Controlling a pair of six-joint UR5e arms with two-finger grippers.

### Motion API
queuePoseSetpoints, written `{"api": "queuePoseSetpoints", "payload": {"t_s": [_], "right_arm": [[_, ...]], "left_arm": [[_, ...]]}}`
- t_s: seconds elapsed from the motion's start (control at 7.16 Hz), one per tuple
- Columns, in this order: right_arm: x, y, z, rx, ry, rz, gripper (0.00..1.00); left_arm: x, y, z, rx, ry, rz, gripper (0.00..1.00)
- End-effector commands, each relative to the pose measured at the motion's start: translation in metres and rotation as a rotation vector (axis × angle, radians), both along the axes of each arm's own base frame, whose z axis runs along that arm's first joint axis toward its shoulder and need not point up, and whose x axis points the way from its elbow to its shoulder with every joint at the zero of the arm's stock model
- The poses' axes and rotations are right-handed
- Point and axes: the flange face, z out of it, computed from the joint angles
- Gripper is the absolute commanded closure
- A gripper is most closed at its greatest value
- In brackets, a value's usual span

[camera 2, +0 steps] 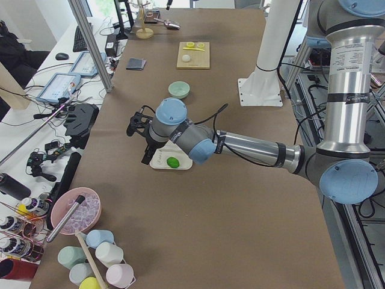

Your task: Put spoon and bun in bowl

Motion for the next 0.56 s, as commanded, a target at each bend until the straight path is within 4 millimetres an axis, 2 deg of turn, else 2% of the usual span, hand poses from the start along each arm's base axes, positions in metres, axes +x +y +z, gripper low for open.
{"api": "queuePoseSetpoints", "payload": {"t_s": [0.0,0.14,0.28,0.42], "right_arm": [[-0.064,0.011,-0.014,-0.065,-0.057,0.020,0.00],[-0.096,0.017,-0.023,-0.110,-0.090,-0.001,0.00],[-0.114,0.021,-0.032,-0.142,-0.119,0.003,0.00],[-0.121,0.026,-0.052,-0.160,-0.148,0.022,0.00]], "left_arm": [[0.073,-0.003,-0.020,-0.024,-0.002,-0.012,0.02],[0.118,-0.004,-0.037,-0.067,0.032,-0.003,0.02],[0.154,-0.008,-0.051,-0.119,0.057,-0.049,0.02],[0.195,-0.013,-0.051,-0.139,0.014,-0.106,0.02]]}}
